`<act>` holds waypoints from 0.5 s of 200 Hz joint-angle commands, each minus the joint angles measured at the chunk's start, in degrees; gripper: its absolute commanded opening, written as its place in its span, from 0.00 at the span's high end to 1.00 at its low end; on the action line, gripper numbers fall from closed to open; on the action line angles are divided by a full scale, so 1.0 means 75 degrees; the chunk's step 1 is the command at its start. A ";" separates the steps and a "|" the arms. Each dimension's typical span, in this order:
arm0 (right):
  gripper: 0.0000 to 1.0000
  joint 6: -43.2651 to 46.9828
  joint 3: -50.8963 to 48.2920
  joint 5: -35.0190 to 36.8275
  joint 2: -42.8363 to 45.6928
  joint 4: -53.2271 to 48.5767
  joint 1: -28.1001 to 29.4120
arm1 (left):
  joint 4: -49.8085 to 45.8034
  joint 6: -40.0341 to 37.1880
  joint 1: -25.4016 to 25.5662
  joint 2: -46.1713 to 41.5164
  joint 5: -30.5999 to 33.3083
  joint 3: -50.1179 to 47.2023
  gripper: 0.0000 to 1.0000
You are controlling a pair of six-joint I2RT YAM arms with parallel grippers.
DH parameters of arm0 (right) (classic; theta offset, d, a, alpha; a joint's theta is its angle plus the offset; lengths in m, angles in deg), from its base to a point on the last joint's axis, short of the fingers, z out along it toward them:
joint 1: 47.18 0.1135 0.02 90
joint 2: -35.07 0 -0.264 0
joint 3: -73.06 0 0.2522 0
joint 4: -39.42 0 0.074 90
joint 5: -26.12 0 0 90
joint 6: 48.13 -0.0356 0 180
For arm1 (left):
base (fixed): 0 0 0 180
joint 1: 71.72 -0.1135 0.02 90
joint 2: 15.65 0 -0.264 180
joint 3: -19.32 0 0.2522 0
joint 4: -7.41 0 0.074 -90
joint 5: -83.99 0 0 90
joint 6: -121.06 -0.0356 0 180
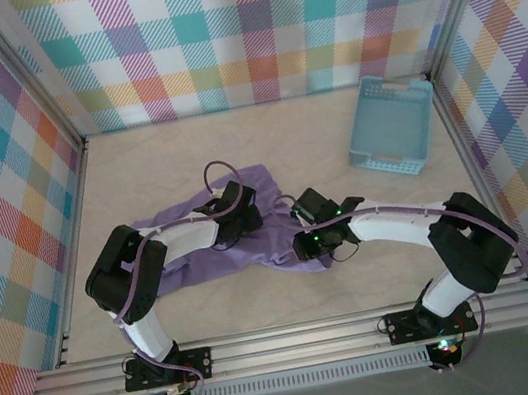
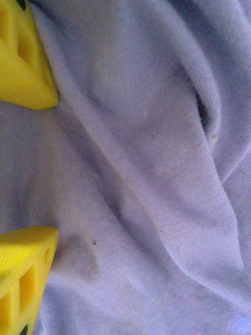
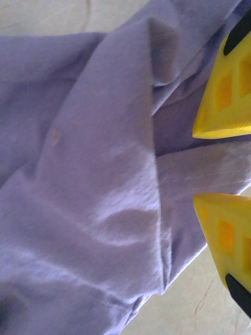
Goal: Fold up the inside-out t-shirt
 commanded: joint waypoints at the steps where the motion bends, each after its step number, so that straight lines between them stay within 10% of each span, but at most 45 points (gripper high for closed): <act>1: 0.65 0.0227 0.0329 -0.0034 -0.0262 0.0388 0.0064 | -0.0768 -0.0025 0.0039 0.0194 -0.0122 -0.0119 0.38; 100: 0.64 0.0416 0.0677 0.0281 -0.1115 0.0300 0.0229 | -0.0739 -0.0024 0.0039 0.0215 -0.0098 -0.0156 0.38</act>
